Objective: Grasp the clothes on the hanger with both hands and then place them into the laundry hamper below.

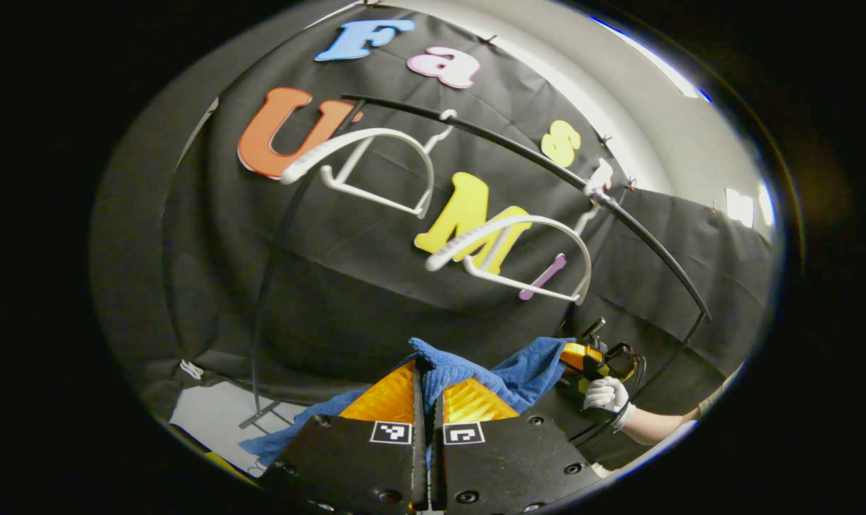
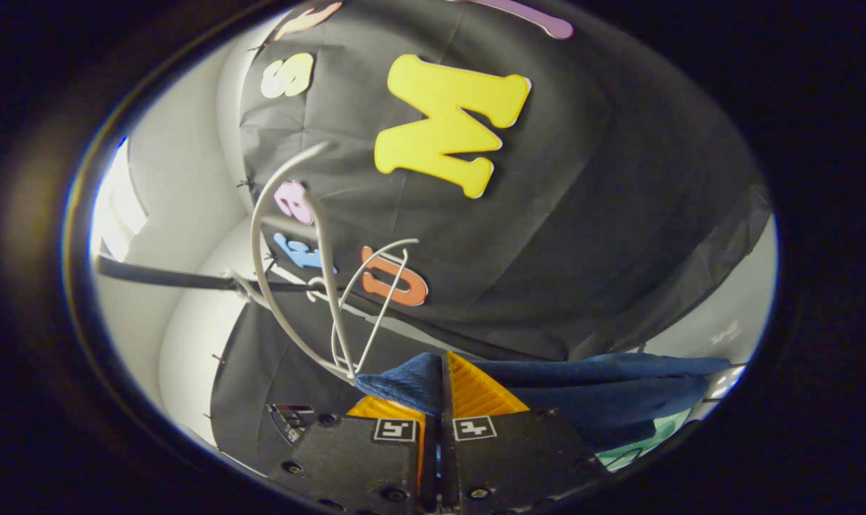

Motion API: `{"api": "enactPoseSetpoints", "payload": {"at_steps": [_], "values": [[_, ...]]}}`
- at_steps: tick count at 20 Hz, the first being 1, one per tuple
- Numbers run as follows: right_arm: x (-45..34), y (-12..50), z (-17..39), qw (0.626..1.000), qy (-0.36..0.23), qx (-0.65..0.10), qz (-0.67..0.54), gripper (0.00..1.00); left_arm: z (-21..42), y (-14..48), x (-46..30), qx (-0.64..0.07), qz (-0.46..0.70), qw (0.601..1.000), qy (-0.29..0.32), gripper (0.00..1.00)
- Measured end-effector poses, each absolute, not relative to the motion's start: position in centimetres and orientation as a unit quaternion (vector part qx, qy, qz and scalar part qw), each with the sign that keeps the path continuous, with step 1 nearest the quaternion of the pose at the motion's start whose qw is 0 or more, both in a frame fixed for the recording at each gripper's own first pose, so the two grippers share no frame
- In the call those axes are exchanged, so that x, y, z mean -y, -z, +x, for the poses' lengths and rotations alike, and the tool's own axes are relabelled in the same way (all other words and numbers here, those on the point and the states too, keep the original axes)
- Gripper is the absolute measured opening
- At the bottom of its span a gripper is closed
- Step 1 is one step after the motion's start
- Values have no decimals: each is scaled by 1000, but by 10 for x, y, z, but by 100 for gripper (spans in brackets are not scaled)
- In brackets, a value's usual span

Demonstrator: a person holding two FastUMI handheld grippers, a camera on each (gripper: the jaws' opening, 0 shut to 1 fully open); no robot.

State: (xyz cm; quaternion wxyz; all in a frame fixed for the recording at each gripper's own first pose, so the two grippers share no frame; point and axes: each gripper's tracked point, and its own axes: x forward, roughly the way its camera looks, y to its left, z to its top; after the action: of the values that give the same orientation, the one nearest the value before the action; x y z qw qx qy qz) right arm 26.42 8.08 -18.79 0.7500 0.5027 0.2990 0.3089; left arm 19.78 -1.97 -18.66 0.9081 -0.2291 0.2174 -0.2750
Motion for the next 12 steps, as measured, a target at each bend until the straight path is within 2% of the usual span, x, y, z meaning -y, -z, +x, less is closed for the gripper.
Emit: {"api": "enactPoseSetpoints", "payload": {"at_steps": [5, 12], "values": [[-134, 185, 229, 753, -340, -318, 465, 6, 176, 181, 59, -229, -190, 904, 307, 2], [-201, 200, 180, 731, -371, -356, 449, 6, 158, 205, 76, -233, -144, 919, 284, 2]]}}
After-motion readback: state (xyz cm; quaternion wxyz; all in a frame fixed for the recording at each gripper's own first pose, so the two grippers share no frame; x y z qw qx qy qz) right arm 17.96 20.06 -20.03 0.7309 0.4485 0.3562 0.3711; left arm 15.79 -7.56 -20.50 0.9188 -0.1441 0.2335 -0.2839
